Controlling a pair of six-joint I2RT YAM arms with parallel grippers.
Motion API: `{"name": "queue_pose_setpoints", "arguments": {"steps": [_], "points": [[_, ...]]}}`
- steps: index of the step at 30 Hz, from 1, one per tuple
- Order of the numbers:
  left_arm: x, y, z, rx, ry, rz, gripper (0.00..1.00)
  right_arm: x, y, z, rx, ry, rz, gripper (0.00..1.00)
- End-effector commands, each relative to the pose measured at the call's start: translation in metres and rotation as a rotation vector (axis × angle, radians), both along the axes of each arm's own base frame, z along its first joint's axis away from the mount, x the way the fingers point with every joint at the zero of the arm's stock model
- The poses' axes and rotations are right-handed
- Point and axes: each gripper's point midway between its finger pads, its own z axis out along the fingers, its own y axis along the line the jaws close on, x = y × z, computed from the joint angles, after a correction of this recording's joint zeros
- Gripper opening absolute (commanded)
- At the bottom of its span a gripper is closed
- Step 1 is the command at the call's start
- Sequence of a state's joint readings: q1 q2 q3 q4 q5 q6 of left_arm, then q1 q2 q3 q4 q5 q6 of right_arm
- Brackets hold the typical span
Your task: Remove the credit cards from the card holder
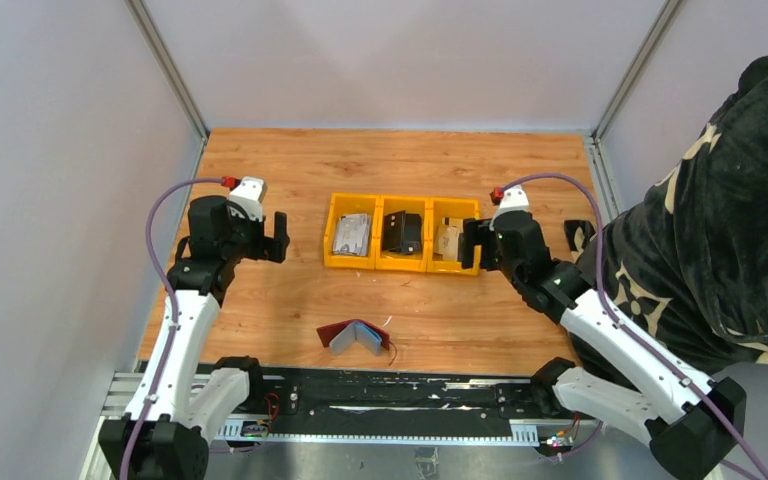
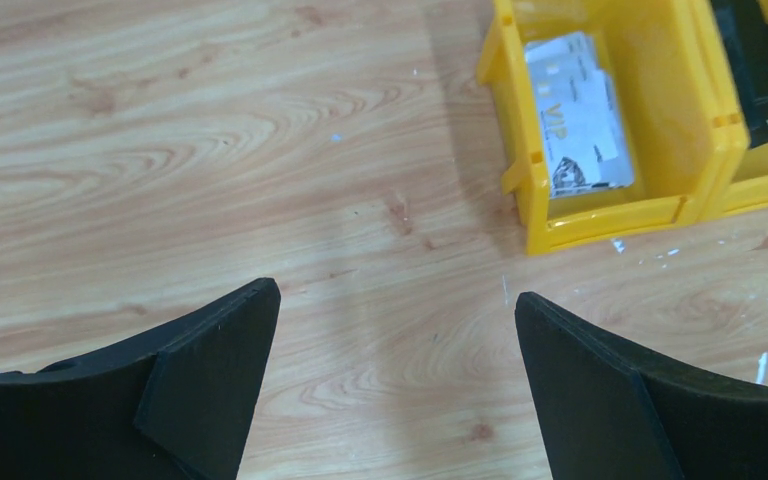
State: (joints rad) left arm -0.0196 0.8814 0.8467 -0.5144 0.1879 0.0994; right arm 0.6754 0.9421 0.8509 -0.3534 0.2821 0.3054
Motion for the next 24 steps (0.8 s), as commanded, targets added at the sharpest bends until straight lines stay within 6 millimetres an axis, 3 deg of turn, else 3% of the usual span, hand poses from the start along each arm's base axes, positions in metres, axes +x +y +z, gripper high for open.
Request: {"name": "queue_pose_setpoints", "arguments": {"steps": [1, 6, 10, 13, 16, 19, 24], "points": [[0.022, 0.009, -0.019, 0.022, -0.09, -0.026, 1.0, 0.016, -0.056, -0.034, -0.101, -0.012, -0.203, 0.86], [0.032, 0.016, -0.056, 0.031, -0.163, 0.004, 1.0, 0.026, -0.1, -0.06, -0.19, -0.094, -0.39, 0.86], [0.042, 0.022, -0.071, 0.018, -0.269, 0.049, 1.0, 0.033, -0.131, -0.06, -0.231, -0.172, -0.523, 0.91], [0.038, 0.016, -0.091, 0.015, -0.28, 0.016, 1.0, 0.035, -0.155, -0.061, -0.295, -0.198, -0.605, 0.93], [0.041, 0.024, -0.102, 0.018, -0.284, 0.063, 1.0, 0.033, -0.185, -0.069, -0.348, -0.213, -0.702, 0.93], [0.043, 0.029, -0.102, 0.063, -0.27, 0.067, 1.0, 0.03, -0.21, -0.076, -0.321, -0.237, -0.796, 0.93], [0.051, 0.042, -0.087, 0.067, -0.398, 0.152, 1.0, 0.037, -0.231, -0.096, -0.332, -0.205, -0.843, 0.93]]}}
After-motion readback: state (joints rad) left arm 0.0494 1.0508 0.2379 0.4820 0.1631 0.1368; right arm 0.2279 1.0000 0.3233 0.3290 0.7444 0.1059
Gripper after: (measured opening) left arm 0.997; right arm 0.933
